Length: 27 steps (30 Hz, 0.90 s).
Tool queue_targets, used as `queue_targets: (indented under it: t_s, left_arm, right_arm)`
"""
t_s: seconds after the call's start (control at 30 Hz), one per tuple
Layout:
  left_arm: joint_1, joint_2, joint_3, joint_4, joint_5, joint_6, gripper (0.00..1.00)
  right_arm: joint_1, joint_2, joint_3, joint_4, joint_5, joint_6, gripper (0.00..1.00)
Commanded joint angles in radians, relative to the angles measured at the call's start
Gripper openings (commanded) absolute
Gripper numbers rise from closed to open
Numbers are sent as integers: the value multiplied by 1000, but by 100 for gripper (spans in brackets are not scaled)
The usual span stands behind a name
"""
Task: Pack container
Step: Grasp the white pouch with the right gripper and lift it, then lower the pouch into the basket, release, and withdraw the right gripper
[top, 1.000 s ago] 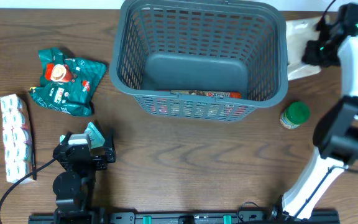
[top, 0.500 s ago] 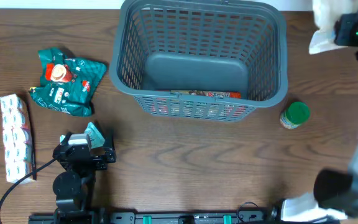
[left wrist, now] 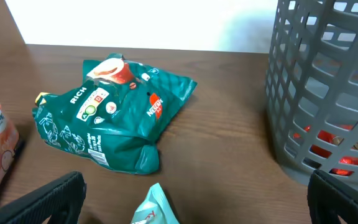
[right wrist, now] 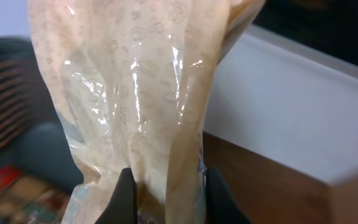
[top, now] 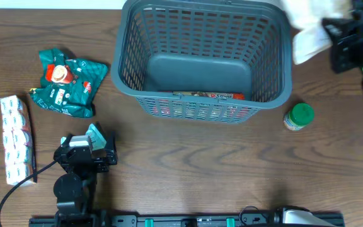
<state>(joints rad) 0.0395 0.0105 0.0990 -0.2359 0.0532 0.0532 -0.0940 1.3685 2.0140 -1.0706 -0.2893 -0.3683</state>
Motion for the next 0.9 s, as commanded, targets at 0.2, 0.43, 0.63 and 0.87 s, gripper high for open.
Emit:
queue_targets:
  t_s: [0.2,0.43,0.63,0.87]
  left_arm:
    - [4,-7,-23,-8,11,10,99]
    - [4,-7,-23,-8,11,10,99]
    - [4,-7,-23,-8,11,10,99]
    - [4,-7,-23,-8,11,10,99]
  right_arm:
    - [83,84,1,-120,-280,-240,1]
    - [153,183,1,-231,-299,-363,1]
    - [248,265,1,-246,-298,-382,1]
    - [319,362,1,-247,-282,-388,1]
